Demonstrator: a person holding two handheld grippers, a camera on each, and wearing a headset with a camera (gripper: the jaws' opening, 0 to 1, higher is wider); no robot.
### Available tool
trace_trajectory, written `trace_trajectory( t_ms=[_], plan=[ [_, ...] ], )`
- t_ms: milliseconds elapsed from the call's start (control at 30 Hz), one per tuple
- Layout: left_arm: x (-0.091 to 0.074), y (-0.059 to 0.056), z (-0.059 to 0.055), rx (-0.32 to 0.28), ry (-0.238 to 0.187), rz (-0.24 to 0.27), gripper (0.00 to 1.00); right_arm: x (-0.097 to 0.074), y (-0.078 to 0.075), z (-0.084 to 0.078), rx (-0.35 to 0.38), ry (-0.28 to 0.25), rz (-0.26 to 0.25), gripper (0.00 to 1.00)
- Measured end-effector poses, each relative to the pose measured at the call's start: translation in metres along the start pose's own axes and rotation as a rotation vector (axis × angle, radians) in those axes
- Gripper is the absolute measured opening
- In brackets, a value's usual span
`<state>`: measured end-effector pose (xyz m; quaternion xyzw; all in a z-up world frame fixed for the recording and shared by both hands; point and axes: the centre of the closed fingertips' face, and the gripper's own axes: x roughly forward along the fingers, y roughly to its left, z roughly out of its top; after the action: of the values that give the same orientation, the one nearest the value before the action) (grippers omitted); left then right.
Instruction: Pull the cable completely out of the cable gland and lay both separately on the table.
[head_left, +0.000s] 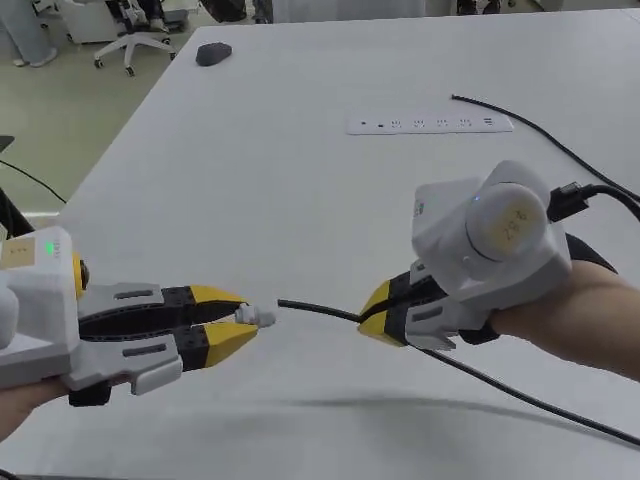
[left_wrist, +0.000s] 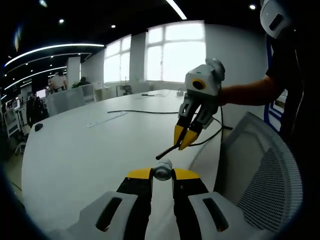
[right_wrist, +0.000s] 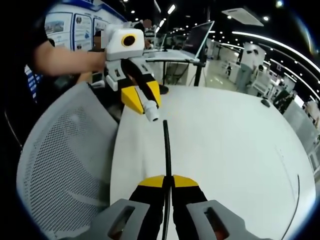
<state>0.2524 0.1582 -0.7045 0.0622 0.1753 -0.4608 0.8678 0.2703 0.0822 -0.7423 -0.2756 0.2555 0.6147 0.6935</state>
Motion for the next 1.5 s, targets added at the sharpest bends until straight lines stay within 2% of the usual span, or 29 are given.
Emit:
trace_trajectory(
  t_ms=[200,333,400,567,633,933,1067,1233,1400,1500],
  plan=[
    [-0.016,0.011,-0.008,-0.025,-0.028,0.029,0.15,0.012,-0.003,0.020,-0.009,-0.006,-0.007,0.00],
    [-0.027,0.014,-0.014,-0.046,-0.051,0.039,0.15,0.022,-0.007,0.040,-0.033,-0.032,-0.025,0.00],
    [-0.030,0.015,-0.019,-0.049,-0.049,0.047,0.15,0.028,-0.008,0.045,-0.033,-0.030,-0.025,0.00],
    [-0.044,0.017,-0.035,-0.084,-0.058,0.066,0.15,0.052,-0.005,0.059,0.009,-0.058,-0.009,0.00],
    [-0.049,0.019,-0.041,-0.095,-0.058,0.075,0.15,0.060,-0.004,0.065,0.026,-0.085,-0.006,0.00],
    [-0.065,0.030,-0.070,-0.154,-0.076,0.130,0.15,0.091,-0.020,0.093,0.129,-0.193,-0.057,0.00],
    [-0.065,0.037,-0.085,-0.177,-0.067,0.164,0.15,0.109,-0.024,0.098,0.172,-0.226,-0.065,0.00],
    [-0.064,0.039,-0.096,-0.194,-0.063,0.168,0.15,0.132,-0.017,0.101,0.249,-0.244,-0.027,0.00],
    [-0.062,0.039,-0.109,-0.193,-0.049,0.160,0.15,0.149,-0.016,0.102,0.280,-0.260,-0.050,0.00],
    [-0.061,0.042,-0.113,-0.191,-0.051,0.165,0.15,0.160,-0.016,0.104,0.287,-0.275,-0.061,0.00]
  ],
)
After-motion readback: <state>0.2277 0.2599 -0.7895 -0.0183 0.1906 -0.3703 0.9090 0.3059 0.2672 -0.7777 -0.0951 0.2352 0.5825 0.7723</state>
